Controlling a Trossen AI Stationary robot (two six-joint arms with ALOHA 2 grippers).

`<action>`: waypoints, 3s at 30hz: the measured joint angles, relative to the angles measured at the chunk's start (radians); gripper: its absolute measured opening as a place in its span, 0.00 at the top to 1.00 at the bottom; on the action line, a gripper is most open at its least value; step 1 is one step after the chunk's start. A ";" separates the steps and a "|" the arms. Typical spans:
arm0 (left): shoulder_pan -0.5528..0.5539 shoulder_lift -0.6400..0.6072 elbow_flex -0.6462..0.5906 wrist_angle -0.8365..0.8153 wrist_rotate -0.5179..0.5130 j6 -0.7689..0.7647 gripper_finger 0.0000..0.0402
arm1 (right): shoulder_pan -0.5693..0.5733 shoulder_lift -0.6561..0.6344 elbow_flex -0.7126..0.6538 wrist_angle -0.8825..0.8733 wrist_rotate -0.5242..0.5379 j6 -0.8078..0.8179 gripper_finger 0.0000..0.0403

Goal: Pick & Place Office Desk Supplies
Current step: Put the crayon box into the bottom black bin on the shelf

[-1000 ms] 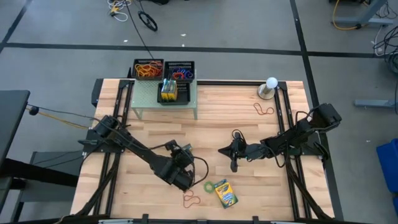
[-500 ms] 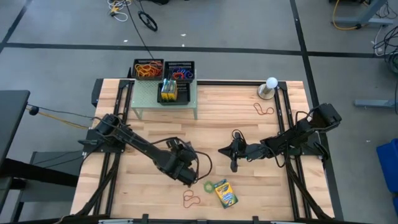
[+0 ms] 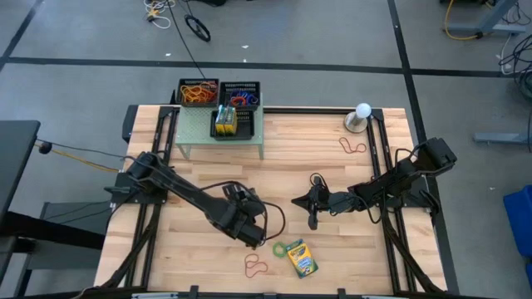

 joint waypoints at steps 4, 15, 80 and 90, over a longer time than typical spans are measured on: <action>0.008 -0.004 0.122 -0.135 0.051 0.037 0.41 | 0.000 0.000 0.000 0.000 0.000 0.000 0.97; 0.181 -0.004 0.215 -0.225 0.321 0.236 0.31 | 0.000 0.000 0.000 0.000 -0.001 0.000 0.97; 0.686 -0.415 0.380 -0.270 0.270 -0.114 0.82 | 0.001 0.000 0.000 0.077 -0.043 -0.018 0.97; 0.733 -0.343 0.380 -0.262 0.244 -0.167 0.82 | 0.001 0.000 0.000 0.077 -0.045 -0.024 0.97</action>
